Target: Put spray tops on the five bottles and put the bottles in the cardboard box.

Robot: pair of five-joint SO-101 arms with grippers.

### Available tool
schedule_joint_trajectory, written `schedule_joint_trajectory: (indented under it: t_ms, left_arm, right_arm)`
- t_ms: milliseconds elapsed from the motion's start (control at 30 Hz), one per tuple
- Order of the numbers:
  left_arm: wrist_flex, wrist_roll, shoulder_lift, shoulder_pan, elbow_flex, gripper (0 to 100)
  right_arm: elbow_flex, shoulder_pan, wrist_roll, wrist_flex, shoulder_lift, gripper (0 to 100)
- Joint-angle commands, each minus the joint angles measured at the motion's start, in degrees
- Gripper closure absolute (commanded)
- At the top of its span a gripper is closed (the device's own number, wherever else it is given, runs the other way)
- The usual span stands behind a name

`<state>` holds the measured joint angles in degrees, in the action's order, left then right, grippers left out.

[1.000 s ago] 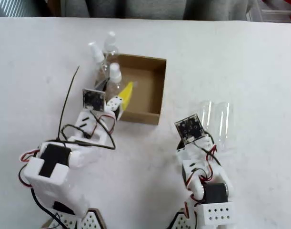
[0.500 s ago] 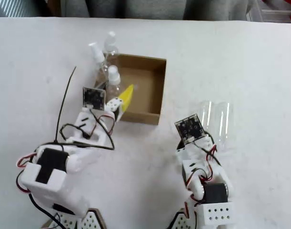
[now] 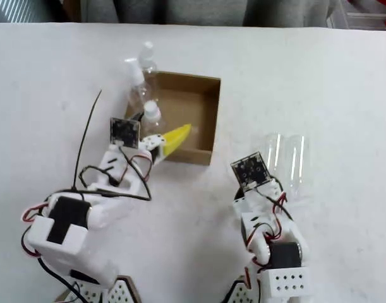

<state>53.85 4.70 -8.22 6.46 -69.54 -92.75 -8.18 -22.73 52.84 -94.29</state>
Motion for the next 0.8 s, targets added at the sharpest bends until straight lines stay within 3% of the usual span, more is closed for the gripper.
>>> schedule_joint_trajectory:
  t_ms: [0, 767]
  left_arm:
    - [-2.2, -0.1, 6.3, -0.1, -1.1, 57]
    - [-37.2, -0.2, 27.3, -3.3, -1.2, 57]
  right_arm:
    - [0.5, 0.3, -0.4, -1.2, -0.4, 80.7]
    - [0.5, 0.3, -0.4, -1.2, -0.4, 80.7]
